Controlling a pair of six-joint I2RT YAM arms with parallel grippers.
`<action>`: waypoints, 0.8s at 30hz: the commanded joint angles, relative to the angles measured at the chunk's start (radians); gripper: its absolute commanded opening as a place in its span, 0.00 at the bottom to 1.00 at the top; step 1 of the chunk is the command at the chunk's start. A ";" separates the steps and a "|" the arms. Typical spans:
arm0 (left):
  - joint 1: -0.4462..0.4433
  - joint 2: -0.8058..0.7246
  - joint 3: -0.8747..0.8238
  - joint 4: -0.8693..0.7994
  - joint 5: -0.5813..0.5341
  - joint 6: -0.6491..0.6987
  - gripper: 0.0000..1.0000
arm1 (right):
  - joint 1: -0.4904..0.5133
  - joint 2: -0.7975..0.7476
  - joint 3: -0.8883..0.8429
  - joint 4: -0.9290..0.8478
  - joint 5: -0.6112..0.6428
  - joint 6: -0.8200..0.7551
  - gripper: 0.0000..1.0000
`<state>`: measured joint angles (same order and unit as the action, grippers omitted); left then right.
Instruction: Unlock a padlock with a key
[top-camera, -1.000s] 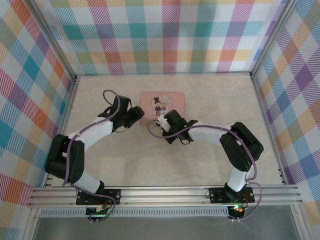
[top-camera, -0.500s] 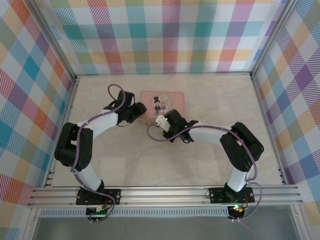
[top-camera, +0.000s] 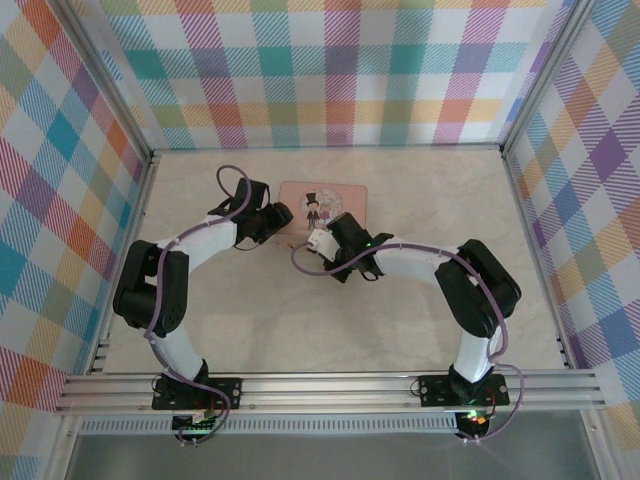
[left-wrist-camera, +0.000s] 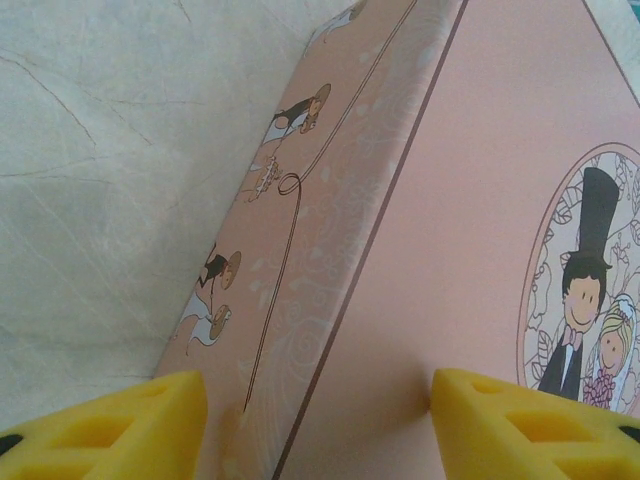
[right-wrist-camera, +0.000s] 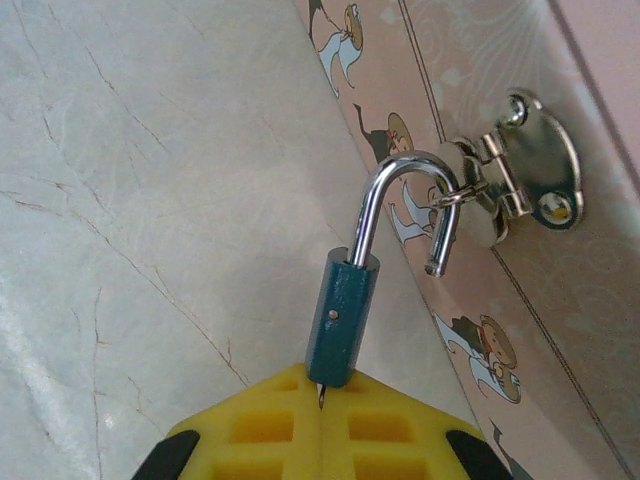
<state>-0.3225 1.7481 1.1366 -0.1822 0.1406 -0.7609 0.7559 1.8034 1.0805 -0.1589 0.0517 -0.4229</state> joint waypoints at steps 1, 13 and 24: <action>0.023 0.023 0.032 -0.016 0.001 0.026 0.61 | 0.001 0.014 0.030 -0.028 -0.021 -0.039 0.00; 0.031 0.078 0.086 -0.019 0.001 0.048 0.60 | 0.002 -0.001 -0.011 0.028 -0.025 -0.078 0.00; 0.033 0.114 0.111 -0.022 0.010 0.057 0.51 | 0.002 -0.017 -0.037 0.061 -0.008 -0.140 0.00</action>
<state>-0.3038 1.8271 1.2278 -0.1814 0.1558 -0.7185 0.7540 1.8057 1.0634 -0.1127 0.0711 -0.5217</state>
